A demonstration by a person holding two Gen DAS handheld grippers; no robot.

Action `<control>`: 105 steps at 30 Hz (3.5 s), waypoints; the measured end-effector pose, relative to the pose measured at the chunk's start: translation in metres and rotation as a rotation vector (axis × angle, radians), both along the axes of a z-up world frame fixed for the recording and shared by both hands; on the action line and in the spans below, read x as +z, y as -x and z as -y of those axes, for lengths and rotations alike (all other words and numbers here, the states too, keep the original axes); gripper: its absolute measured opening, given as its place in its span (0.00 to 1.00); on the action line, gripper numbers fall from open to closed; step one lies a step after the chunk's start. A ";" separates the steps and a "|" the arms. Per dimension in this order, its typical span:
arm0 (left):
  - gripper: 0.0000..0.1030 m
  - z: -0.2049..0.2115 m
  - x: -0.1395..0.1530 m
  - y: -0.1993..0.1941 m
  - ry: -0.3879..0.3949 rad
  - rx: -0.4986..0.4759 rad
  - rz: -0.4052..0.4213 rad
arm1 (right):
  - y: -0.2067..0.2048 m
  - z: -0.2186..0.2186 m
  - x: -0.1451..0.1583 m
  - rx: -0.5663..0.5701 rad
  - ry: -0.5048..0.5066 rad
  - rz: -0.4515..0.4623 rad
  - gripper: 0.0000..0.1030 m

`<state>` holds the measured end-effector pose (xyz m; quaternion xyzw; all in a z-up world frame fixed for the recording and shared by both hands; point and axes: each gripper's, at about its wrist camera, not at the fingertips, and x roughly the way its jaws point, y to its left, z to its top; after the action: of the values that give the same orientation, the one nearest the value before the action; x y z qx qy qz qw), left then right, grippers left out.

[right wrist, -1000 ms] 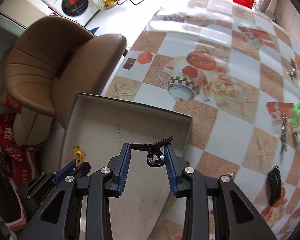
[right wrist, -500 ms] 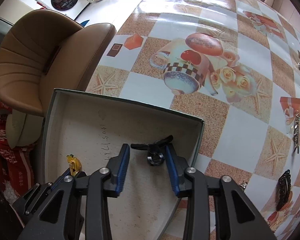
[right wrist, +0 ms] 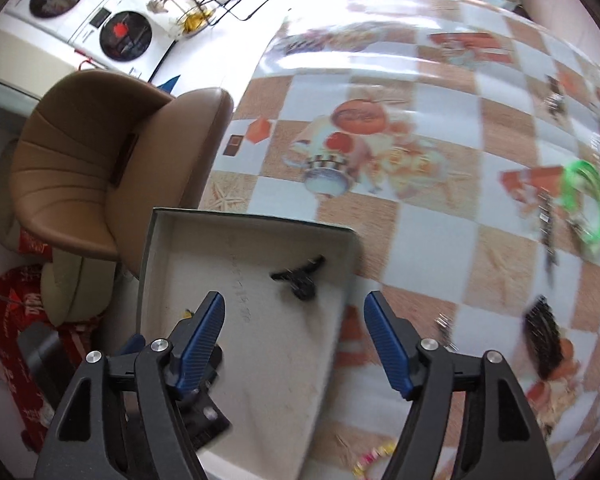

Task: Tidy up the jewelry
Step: 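Release the hair tie into the white tray with the left tool while the right tool drops the claw clip, then grasp the pink-and-yellow beaded bracelet with the left tool while the right tool grasps the brown braided bracelet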

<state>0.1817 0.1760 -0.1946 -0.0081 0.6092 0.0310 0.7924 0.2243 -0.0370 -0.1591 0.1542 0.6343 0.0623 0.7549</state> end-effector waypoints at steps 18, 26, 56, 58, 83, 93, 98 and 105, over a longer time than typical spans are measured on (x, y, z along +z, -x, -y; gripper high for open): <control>1.00 0.085 0.054 0.070 0.017 -0.220 -0.002 | 0.188 0.167 0.017 -0.381 0.062 -0.133 0.91; 1.00 0.140 0.053 0.113 0.021 -0.247 -0.042 | 0.208 0.199 0.009 -0.298 0.143 -0.203 0.91; 1.00 0.210 -0.033 0.093 -0.058 -0.420 -0.159 | 0.168 0.203 -0.058 -0.071 0.339 -0.206 0.85; 1.00 0.211 -0.040 0.093 -0.051 -0.414 -0.174 | 0.164 0.199 -0.063 -0.056 0.357 -0.212 0.76; 0.19 0.218 -0.001 0.114 0.148 -0.358 -0.190 | 0.176 0.193 -0.039 -0.065 0.285 -0.168 0.06; 0.02 0.208 0.042 0.123 0.187 -0.332 -0.138 | 0.191 0.230 0.000 -0.137 0.177 -0.134 0.06; 0.03 0.197 0.055 0.127 0.222 -0.276 -0.120 | 0.203 0.236 0.012 -0.148 0.157 -0.119 0.06; 0.03 0.186 0.077 0.134 0.197 -0.255 -0.094 | 0.212 0.234 0.022 -0.136 0.129 -0.102 0.06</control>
<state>0.0476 -0.0099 -0.1181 -0.0070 0.6418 -0.1294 0.7558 0.0125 -0.2713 -0.1373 0.1510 0.6625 -0.0381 0.7327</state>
